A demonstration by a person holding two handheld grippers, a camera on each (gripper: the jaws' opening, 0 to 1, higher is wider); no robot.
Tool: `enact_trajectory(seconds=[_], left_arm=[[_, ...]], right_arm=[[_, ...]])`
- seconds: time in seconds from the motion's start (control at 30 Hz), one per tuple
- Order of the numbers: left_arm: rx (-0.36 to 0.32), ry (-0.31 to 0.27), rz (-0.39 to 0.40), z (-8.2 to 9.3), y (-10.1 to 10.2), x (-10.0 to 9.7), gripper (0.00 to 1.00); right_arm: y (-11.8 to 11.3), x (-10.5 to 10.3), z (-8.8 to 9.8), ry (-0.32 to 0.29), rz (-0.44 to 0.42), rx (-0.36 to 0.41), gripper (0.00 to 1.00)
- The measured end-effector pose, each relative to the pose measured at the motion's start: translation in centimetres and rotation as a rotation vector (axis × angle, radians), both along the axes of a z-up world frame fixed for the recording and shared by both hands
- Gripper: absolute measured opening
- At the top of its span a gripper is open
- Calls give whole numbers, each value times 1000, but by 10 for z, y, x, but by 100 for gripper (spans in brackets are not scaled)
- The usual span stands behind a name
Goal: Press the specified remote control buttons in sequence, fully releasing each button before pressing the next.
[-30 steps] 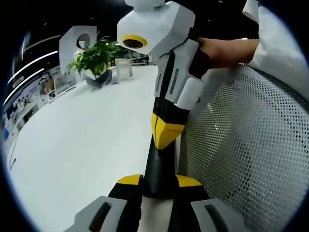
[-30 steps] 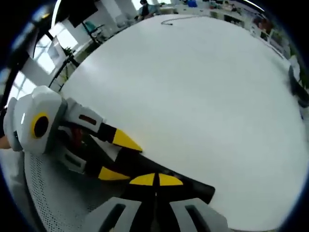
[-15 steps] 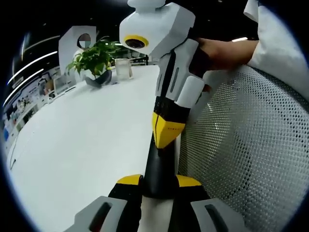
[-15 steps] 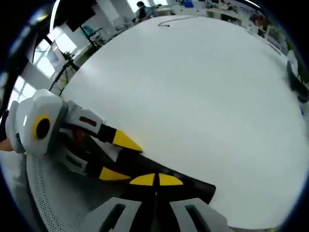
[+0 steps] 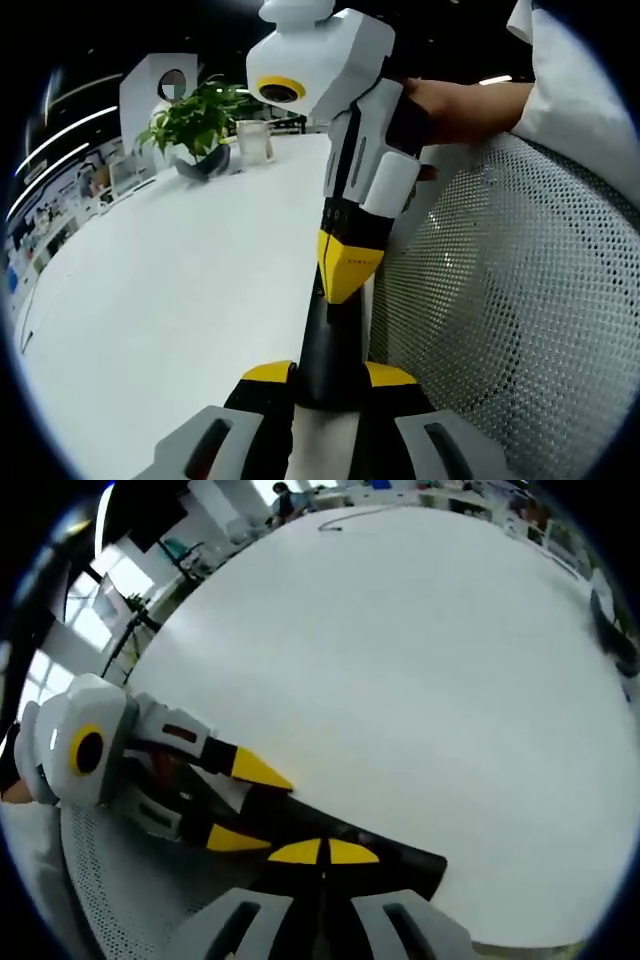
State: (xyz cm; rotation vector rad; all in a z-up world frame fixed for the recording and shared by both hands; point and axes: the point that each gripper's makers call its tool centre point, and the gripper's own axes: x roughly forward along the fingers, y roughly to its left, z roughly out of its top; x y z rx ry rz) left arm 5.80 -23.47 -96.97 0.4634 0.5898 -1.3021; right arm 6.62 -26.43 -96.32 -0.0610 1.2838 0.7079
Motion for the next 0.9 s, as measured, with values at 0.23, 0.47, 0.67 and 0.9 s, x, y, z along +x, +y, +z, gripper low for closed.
enact_trajectory(seconds=[0.23,0.47,0.67,0.9], left_arm=[[0,0,-1,0,0,0,25],[-4,3,3,0,0,0,25],[-5,2,5,0,0,0,25],[-12,-1,5,0,0,0,25]], right_arm=[[-2,0,0,52,-53,32,0],[1,-1,0,90,-80,68,0],[2,-1,0,90,-71,68,0],[2,0,0,98,-83,74,0]])
